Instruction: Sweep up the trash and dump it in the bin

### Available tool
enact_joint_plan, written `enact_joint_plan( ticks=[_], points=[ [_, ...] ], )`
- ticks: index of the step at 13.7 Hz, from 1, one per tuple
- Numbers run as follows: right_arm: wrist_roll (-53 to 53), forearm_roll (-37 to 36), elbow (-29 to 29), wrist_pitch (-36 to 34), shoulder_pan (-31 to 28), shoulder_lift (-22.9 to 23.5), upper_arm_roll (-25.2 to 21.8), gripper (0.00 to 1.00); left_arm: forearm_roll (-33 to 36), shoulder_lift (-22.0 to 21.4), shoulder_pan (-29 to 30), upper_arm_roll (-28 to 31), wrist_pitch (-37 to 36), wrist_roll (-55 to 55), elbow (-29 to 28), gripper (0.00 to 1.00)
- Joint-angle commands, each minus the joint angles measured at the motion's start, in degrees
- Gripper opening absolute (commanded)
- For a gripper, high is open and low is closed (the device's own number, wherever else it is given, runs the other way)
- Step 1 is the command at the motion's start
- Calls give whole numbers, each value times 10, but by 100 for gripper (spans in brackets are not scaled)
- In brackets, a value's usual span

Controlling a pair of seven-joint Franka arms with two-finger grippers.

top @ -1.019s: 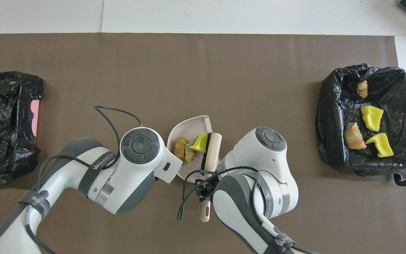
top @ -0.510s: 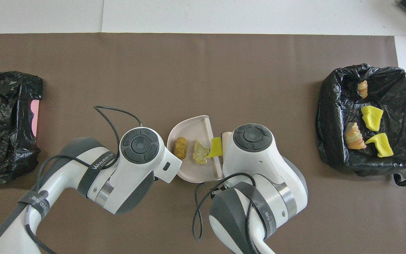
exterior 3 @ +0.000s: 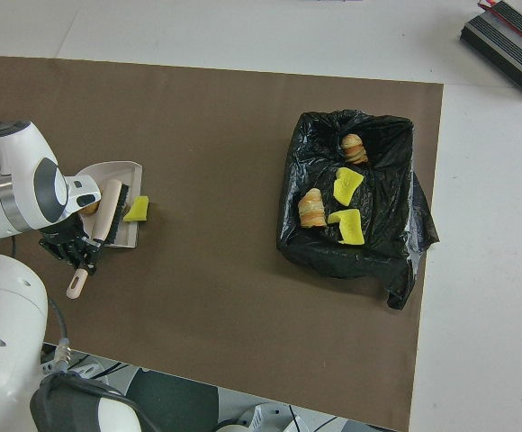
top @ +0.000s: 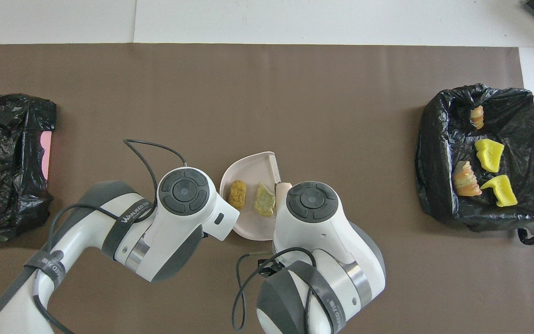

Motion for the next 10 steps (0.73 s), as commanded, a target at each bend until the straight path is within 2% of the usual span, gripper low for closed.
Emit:
enact_joint_plan(
  ticks=[1,4,7,10],
  points=[
    [7,55,-29,28,-4,-25,5,0,1,-19,0,4,12,-11,-23,0],
    [-13,45,-28,14,-4,-25,5,0,1,-20,0,4,12,-12,-23,0],
    [-66,-57,-28,-1,-53,-13,4,0,1,-20,0,4,10,-11,-23,0],
    [-134,-139,-10,-8,-88,48,5,0,1,-20,-1,4,10,-10,-23,0]
  ],
)
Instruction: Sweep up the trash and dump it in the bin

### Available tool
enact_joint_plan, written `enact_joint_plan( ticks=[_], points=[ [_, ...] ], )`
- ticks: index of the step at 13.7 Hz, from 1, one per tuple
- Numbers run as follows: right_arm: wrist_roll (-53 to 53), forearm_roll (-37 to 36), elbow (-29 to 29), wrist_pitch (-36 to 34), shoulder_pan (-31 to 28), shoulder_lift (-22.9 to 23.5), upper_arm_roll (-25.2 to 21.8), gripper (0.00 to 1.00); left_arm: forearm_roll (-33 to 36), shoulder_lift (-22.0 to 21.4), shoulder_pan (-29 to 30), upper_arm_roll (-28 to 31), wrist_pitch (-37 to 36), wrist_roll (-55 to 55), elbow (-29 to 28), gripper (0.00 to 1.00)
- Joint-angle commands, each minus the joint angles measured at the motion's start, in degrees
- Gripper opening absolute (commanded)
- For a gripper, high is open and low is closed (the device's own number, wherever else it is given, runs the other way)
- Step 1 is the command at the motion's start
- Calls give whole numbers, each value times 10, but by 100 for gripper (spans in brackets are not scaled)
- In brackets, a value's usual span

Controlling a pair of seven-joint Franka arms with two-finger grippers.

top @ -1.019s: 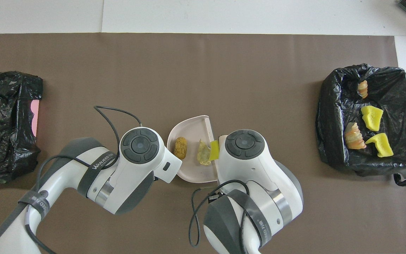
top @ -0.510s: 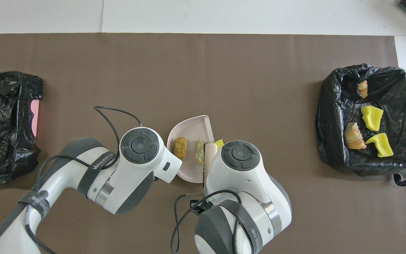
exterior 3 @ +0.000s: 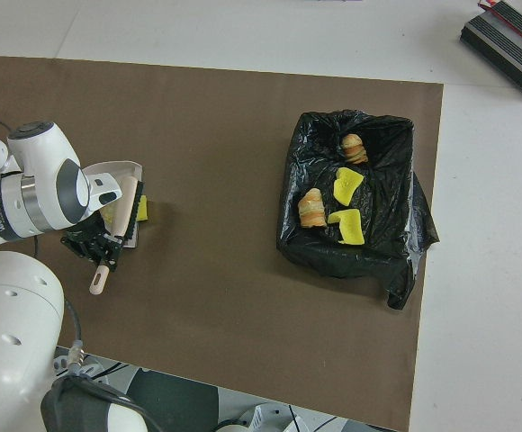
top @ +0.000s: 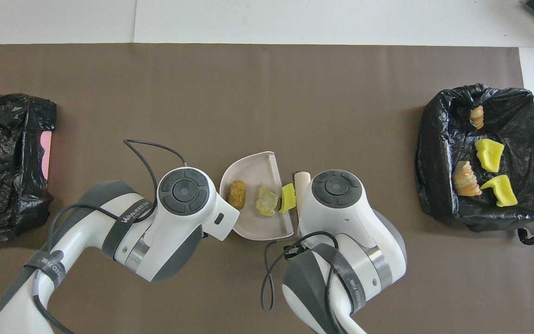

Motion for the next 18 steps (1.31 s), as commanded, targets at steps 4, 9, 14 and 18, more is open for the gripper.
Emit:
enact_joint_plan(
  ticks=[4,9,14,18],
  points=[
    [-72,-37,3,-6,-16,46,6,0,1,-20,-1,4,10,-11,-27,0],
    [-87,75,5,21,25,43,6,0,1,-20,-1,4,10,-10,-27,0],
    [-83,-8,5,-7,25,40,6,0,1,-20,0,4,10,-2,-26,0],
    [-58,-16,4,-27,28,37,6,0,1,-19,2,4,11,2,-24,0]
  ],
)
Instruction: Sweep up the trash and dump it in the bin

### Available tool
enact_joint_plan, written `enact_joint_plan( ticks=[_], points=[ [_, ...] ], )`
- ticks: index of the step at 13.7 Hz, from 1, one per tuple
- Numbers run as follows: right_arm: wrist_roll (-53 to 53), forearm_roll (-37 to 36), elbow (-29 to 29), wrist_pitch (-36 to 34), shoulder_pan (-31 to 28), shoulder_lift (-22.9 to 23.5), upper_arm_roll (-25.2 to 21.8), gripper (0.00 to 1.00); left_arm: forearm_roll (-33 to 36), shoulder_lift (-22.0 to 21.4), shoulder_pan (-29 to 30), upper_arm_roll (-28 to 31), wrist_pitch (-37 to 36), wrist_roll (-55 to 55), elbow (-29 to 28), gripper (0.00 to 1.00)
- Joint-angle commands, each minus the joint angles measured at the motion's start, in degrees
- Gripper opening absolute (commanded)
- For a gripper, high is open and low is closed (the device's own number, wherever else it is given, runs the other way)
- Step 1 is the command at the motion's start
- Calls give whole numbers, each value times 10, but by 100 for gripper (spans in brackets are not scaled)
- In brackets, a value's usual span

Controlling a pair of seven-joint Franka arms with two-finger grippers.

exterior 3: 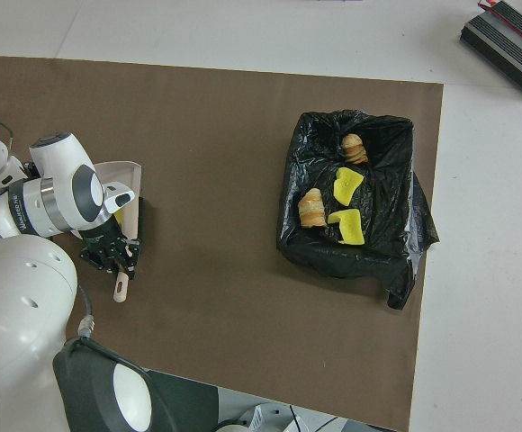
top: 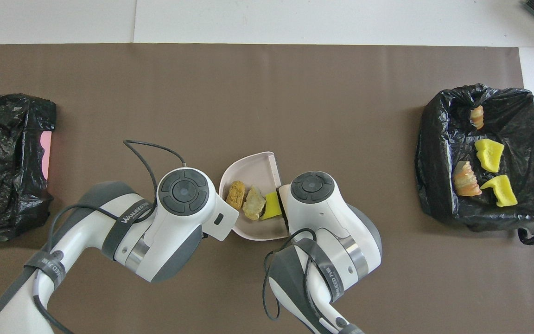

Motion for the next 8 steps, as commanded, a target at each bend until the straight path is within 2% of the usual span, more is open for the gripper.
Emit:
enact_joint_plan(
  ticks=[1,4,8],
  points=[
    [21,-11,-1,-10,-2,-10,3,0,1,-19,4,4,11,3,-23,0],
    [28,-21,14,-46,-4,-18,1,0,1,-17,7,4,11,18,-19,0],
    [77,-9,12,-108,-26,-93,0,0,1,-22,35,8,-9,75,1,0]
  ],
)
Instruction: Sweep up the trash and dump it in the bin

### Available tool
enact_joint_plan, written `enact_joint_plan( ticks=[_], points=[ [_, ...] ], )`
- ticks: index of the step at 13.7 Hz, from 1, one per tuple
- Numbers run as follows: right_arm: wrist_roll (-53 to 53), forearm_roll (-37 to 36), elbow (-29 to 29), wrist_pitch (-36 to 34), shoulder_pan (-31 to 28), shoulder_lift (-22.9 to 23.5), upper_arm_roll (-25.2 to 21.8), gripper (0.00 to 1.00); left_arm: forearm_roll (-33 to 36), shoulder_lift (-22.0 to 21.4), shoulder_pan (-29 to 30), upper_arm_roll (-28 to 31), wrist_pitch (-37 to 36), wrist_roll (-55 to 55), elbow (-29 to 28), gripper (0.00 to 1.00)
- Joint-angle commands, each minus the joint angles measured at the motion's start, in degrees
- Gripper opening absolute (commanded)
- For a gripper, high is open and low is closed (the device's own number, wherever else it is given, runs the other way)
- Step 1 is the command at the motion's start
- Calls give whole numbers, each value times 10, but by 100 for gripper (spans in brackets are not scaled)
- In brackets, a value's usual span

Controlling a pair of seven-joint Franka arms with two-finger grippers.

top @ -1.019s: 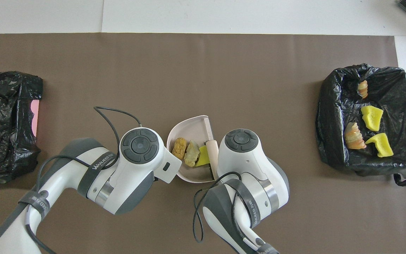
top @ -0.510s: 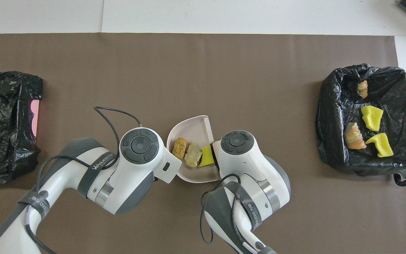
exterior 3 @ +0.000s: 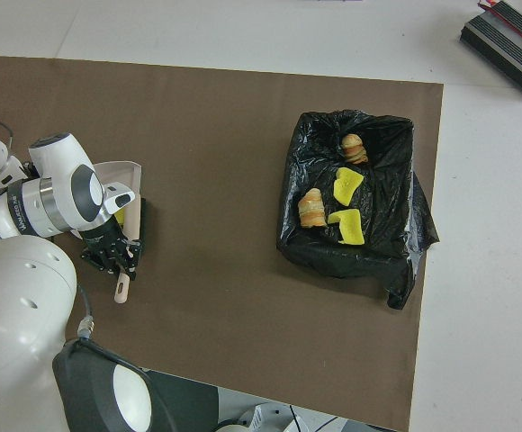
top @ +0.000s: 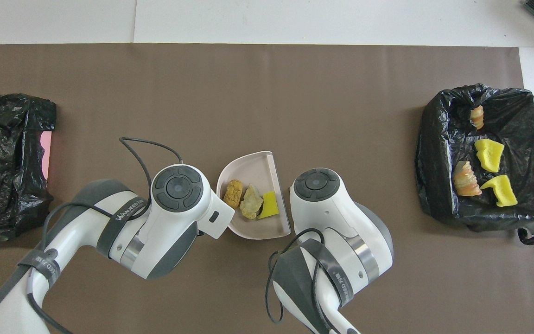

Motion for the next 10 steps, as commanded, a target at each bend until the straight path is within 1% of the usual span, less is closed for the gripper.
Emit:
enact_joint_plan(
  ticks=[1,3,5,7,8,10],
  points=[
    [51,7,-13,-43,-18,-59,6,0,1,-29,48,3,-26,76,3,0],
    [92,80,-52,-23,-9,-83,6,0,1,-59,106,4,-44,157,5,0],
    [125,117,-92,40,13,-106,6,0,0,-79,176,5,-46,245,16,0],
    [162,127,-105,67,57,-100,6,0,-4,-84,230,7,-68,321,49,0],
    [161,127,-123,85,70,-103,6,0,-15,-82,263,7,-86,333,70,0],
    [169,127,-137,119,87,-96,7,0,-24,-78,325,8,-105,336,111,0]
  ],
)
